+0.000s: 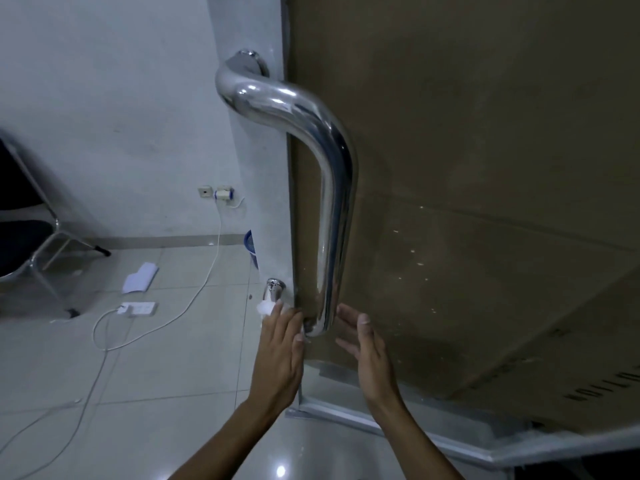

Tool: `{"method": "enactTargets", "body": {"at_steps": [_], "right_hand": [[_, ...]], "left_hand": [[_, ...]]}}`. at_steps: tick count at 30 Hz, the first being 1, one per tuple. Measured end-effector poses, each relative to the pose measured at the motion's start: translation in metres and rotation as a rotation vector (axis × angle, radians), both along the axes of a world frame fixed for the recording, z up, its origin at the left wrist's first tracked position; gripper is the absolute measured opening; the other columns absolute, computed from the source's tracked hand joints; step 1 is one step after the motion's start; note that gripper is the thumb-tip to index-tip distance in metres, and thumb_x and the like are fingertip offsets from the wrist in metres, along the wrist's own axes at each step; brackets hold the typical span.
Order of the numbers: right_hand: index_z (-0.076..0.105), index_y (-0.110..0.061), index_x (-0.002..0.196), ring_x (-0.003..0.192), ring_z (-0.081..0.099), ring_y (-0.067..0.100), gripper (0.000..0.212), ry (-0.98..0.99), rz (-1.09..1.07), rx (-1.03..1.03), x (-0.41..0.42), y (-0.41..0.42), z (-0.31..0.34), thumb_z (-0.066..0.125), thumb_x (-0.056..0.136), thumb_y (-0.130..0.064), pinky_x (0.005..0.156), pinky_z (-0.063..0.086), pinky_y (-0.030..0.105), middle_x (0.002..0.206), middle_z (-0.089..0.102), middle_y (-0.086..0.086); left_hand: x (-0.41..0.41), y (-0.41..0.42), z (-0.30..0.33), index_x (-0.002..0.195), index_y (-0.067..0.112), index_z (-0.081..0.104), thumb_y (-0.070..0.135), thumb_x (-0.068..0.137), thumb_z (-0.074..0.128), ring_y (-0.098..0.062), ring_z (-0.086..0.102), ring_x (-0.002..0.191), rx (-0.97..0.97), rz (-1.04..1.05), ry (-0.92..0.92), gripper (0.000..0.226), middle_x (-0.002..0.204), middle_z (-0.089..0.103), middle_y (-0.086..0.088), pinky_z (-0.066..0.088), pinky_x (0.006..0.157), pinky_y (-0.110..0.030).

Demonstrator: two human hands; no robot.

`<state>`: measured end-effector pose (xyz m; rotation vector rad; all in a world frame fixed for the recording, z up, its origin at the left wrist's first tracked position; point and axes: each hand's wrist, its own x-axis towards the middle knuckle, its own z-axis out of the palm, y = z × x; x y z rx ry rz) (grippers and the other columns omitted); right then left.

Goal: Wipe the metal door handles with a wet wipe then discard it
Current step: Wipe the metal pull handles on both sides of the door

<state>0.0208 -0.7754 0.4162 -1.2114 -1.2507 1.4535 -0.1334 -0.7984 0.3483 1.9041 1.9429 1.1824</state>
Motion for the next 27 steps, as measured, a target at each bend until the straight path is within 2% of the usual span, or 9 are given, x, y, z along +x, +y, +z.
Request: {"method": "enactTargets", "body": {"at_steps": [4, 7, 9, 13, 16, 18, 20, 24, 27], "right_hand": [[0.059, -0.026, 0.126, 0.118, 0.056, -0.002, 0.052, 0.005, -0.039, 0.004, 0.003, 0.0, 0.0, 0.028, 0.093, -0.051, 0.106, 0.045, 0.04, 0.127, 0.061, -0.016], [0.059, -0.03, 0.127, 0.121, 0.054, -0.003, 0.053, -0.021, -0.036, 0.014, 0.006, 0.001, 0.002, 0.027, 0.095, -0.058, 0.108, 0.043, 0.037, 0.128, 0.06, -0.019], [0.058, -0.031, 0.127, 0.119, 0.053, -0.006, 0.051, -0.032, -0.027, 0.021, 0.007, 0.001, 0.006, 0.027, 0.094, -0.055, 0.104, 0.043, 0.029, 0.129, 0.059, -0.02], [0.058, -0.036, 0.122, 0.111, 0.052, -0.017, 0.047, -0.055, -0.008, 0.055, 0.008, 0.0, 0.018, 0.026, 0.091, -0.052, 0.089, 0.04, 0.012, 0.124, 0.059, -0.025], [0.057, -0.039, 0.122, 0.112, 0.051, -0.017, 0.046, -0.064, -0.009, 0.066, 0.009, -0.001, 0.022, 0.026, 0.091, -0.054, 0.101, 0.041, 0.022, 0.124, 0.058, -0.027], [0.058, -0.036, 0.126, 0.118, 0.052, -0.01, 0.052, -0.059, -0.026, 0.075, 0.009, -0.003, 0.024, 0.029, 0.092, -0.062, 0.108, 0.042, 0.035, 0.128, 0.059, -0.021], [0.059, -0.031, 0.128, 0.121, 0.054, -0.002, 0.059, -0.048, -0.058, 0.086, 0.008, -0.005, 0.024, 0.033, 0.089, -0.067, 0.107, 0.044, 0.044, 0.13, 0.061, -0.016], [0.057, -0.03, 0.13, 0.121, 0.055, 0.002, 0.051, -0.052, -0.067, 0.145, 0.006, -0.01, 0.027, 0.036, 0.091, -0.056, 0.103, 0.048, 0.045, 0.129, 0.061, -0.015], [0.057, -0.038, 0.122, 0.115, 0.055, -0.004, 0.035, -0.115, -0.106, 0.276, 0.003, -0.016, 0.035, 0.042, 0.093, -0.05, 0.097, 0.049, 0.027, 0.12, 0.06, -0.028]], "left_hand": [[0.033, -0.004, 0.031, 0.127, 0.03, 0.04, 0.054, 0.098, 0.011, 0.01, 0.03, 0.13, -0.091, -0.038, -0.258, 0.048, 0.132, 0.046, 0.014, 0.025, 0.116, -0.045], [0.047, -0.006, 0.066, 0.112, 0.036, 0.045, 0.057, 0.088, 0.021, 0.027, 0.038, 0.106, -0.206, -0.071, -0.674, 0.04, 0.117, 0.04, 0.028, 0.034, 0.095, -0.015], [0.048, -0.006, 0.082, 0.119, 0.04, 0.038, 0.055, 0.085, 0.021, 0.017, 0.034, 0.117, -0.276, -0.077, -0.867, 0.041, 0.126, 0.036, 0.025, 0.026, 0.1, -0.013], [0.038, 0.003, 0.087, 0.126, 0.025, 0.048, 0.029, 0.106, 0.025, -0.016, 0.044, 0.128, -0.233, -0.05, -0.913, 0.031, 0.136, 0.048, 0.005, 0.036, 0.106, -0.032], [0.035, 0.01, 0.095, 0.118, 0.016, 0.062, 0.02, 0.107, 0.022, -0.01, 0.063, 0.108, -0.187, -0.091, -0.925, 0.042, 0.113, 0.07, -0.001, 0.053, 0.09, -0.025], [0.036, 0.011, 0.113, 0.099, 0.017, 0.066, 0.02, 0.105, 0.023, -0.006, 0.068, 0.09, -0.175, -0.113, -1.019, 0.043, 0.093, 0.074, 0.0, 0.053, 0.073, -0.016], [0.036, 0.01, 0.122, 0.099, 0.014, 0.066, 0.021, 0.104, 0.025, -0.006, 0.069, 0.086, -0.124, -0.15, -1.097, 0.042, 0.089, 0.074, 0.0, 0.053, 0.07, -0.015], [0.036, 0.004, 0.128, 0.134, 0.012, 0.05, 0.023, 0.103, 0.033, 0.004, 0.061, 0.106, -0.053, -0.187, -1.078, 0.037, 0.116, 0.063, 0.004, 0.05, 0.086, -0.009], [0.034, -0.002, 0.122, 0.138, 0.029, 0.042, 0.041, 0.096, 0.04, 0.009, 0.042, 0.13, -0.04, -0.245, -1.023, 0.044, 0.136, 0.05, 0.028, 0.038, 0.099, -0.006]]}}
